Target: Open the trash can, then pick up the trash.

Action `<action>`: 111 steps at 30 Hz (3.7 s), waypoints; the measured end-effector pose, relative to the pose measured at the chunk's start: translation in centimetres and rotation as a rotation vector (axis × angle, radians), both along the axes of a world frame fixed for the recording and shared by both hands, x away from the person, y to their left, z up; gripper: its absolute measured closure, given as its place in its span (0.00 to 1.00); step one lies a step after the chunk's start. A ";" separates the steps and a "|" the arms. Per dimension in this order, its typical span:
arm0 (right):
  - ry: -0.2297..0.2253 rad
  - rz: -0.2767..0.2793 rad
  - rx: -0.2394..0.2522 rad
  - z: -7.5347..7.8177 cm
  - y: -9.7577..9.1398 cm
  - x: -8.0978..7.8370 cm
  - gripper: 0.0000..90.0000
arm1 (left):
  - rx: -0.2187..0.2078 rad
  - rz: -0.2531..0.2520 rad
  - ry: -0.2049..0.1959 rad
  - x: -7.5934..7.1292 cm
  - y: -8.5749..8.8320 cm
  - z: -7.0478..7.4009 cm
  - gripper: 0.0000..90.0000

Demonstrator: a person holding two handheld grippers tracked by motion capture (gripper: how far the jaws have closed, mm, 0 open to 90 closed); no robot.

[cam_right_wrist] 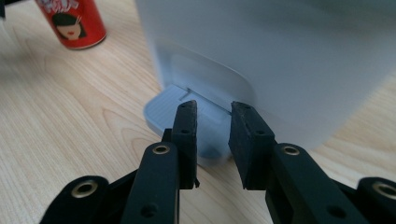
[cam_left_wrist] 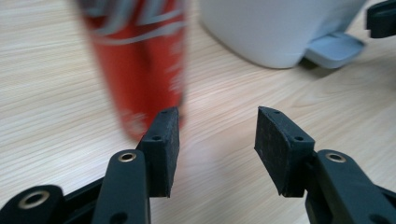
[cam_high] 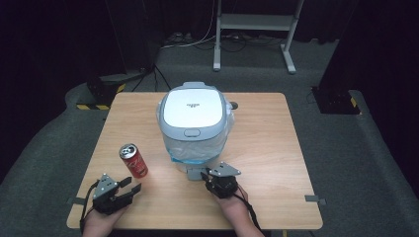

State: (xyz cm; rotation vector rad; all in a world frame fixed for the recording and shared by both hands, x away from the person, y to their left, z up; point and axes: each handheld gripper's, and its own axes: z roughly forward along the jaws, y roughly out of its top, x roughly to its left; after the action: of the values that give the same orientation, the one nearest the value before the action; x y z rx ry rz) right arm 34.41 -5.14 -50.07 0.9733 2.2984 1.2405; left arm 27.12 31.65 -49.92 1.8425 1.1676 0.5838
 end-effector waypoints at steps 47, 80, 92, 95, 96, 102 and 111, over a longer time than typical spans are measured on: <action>-0.019 0.039 -0.023 -1.8 1.8 0.4 0.79 | 0.109 0.163 0.132 3.4 2.4 -3.2 0.42; 0.053 0.047 -0.087 -2.1 2.4 1.1 0.75 | 0.055 0.102 0.023 3.2 0.8 -0.8 0.22; 0.053 0.046 -0.087 -2.1 2.4 1.1 0.75 | 0.021 0.101 -0.054 4.4 -0.2 0.7 0.18; 0.054 0.046 -0.086 -2.1 2.4 1.1 0.75 | 0.010 0.117 -0.068 5.0 -0.2 1.1 0.18; 0.053 0.048 -0.087 -2.1 2.4 1.1 0.75 | 0.004 0.120 -0.075 5.5 -0.2 1.2 0.18; 0.056 0.050 -0.082 -2.1 2.3 1.1 0.75 | 0.010 0.123 -0.096 6.4 -1.2 1.5 0.19; 0.059 0.045 -0.079 -2.1 2.3 1.1 0.75 | 0.027 0.126 -0.145 6.2 -1.8 1.8 0.27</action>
State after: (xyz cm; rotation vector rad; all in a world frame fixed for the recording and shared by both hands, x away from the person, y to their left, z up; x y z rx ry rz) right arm 35.54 -2.80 -52.19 0.9473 2.4078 1.1439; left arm 33.31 29.81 -48.14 1.7266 1.1896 0.7943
